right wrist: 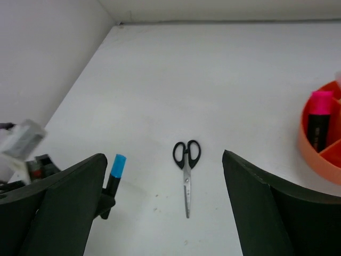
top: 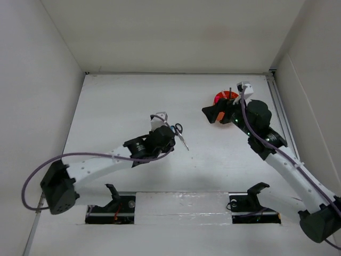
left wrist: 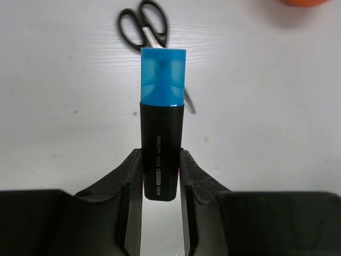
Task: Sort the stationery into containers
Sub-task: Pick up the pen from the center of the board.
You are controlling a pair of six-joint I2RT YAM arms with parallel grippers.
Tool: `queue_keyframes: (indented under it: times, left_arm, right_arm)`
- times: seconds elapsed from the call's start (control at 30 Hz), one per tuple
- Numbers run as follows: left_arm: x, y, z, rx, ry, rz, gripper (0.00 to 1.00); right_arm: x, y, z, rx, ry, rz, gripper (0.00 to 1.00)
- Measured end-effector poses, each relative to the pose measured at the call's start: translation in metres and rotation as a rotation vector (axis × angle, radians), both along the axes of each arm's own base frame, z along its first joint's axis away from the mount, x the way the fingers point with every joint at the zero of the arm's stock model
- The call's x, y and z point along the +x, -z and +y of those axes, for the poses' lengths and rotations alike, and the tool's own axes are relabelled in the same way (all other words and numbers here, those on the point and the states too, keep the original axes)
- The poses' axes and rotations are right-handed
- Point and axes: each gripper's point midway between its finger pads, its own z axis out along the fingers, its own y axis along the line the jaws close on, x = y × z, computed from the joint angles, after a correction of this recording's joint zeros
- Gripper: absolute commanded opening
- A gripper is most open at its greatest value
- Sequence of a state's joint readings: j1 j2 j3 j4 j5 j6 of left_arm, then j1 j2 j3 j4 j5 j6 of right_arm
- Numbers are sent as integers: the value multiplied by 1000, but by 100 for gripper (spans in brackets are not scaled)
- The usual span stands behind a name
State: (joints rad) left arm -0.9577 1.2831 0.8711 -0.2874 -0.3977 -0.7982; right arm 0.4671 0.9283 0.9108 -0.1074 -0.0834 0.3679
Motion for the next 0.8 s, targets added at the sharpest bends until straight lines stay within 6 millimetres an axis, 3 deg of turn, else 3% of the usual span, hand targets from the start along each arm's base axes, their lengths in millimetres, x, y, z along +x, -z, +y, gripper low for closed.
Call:
queue_keyframes:
  times: [0.1, 0.23, 0.53, 0.8]
  left_arm:
    - [-20, -38, -6, -90, 105, -106, 0]
    - [-33, -63, -1, -152, 177, -179, 0]
    - [-40, -70, -4, -155, 255, -207, 0]
    - [-41, -74, -5, -173, 279, -230, 0]
  right_arm:
    - [9, 20, 25, 22, -85, 63, 93]
    - [6, 36, 63, 49, -188, 113, 93]
    - [-32, 46, 137, 89, -349, 151, 90]
    - [-37, 59, 160, 116, -355, 192, 77]
